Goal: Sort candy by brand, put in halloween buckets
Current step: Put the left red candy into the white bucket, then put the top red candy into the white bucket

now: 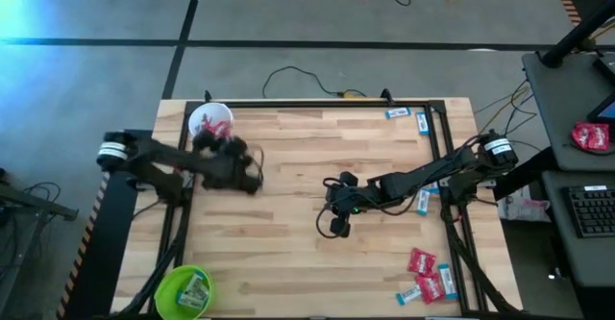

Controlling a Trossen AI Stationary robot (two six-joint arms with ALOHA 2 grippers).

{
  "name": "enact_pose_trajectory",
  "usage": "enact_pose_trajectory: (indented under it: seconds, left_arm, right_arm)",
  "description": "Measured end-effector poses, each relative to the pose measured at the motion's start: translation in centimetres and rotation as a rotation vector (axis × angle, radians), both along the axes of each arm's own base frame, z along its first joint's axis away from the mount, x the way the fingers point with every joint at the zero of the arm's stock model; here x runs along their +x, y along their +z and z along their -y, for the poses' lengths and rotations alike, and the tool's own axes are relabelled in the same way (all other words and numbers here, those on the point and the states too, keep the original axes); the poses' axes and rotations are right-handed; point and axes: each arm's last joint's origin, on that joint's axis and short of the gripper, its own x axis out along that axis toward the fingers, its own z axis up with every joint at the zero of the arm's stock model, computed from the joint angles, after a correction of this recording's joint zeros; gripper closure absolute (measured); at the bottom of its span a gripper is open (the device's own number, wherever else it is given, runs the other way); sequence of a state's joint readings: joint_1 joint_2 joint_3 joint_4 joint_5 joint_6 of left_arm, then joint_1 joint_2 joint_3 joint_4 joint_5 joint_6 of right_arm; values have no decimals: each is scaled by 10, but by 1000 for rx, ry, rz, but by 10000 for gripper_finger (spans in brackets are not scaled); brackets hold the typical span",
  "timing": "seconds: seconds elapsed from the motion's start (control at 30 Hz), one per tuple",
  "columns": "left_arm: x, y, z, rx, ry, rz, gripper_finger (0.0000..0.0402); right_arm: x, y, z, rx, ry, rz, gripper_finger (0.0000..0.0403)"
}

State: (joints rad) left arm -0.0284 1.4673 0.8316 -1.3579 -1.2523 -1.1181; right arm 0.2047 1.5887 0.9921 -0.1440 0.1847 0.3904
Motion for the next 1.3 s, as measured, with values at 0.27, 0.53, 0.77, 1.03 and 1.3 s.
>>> enact_pose_trajectory:
  seconds: [0.27,0.53,0.77,1.03,1.3]
  left_arm:
    - [-37,4,-68,-54,368,116,368]
    - [-35,2,-104,-286,372,162,366]
    - [-37,0,-125,-342,365,193,322]
    - [-39,-1,-127,-353,365,160,235]
    - [-44,17,-106,-362,306,219,191]
  right_arm:
    - [0,0,0,-1,1,1,390]
    - [0,0,0,-1,1,3,390]
    - [0,0,-2,7,11,-2,390]
    - [-2,-1,-7,26,31,-14,390]
    - [-7,-5,-6,53,-13,-80,390]
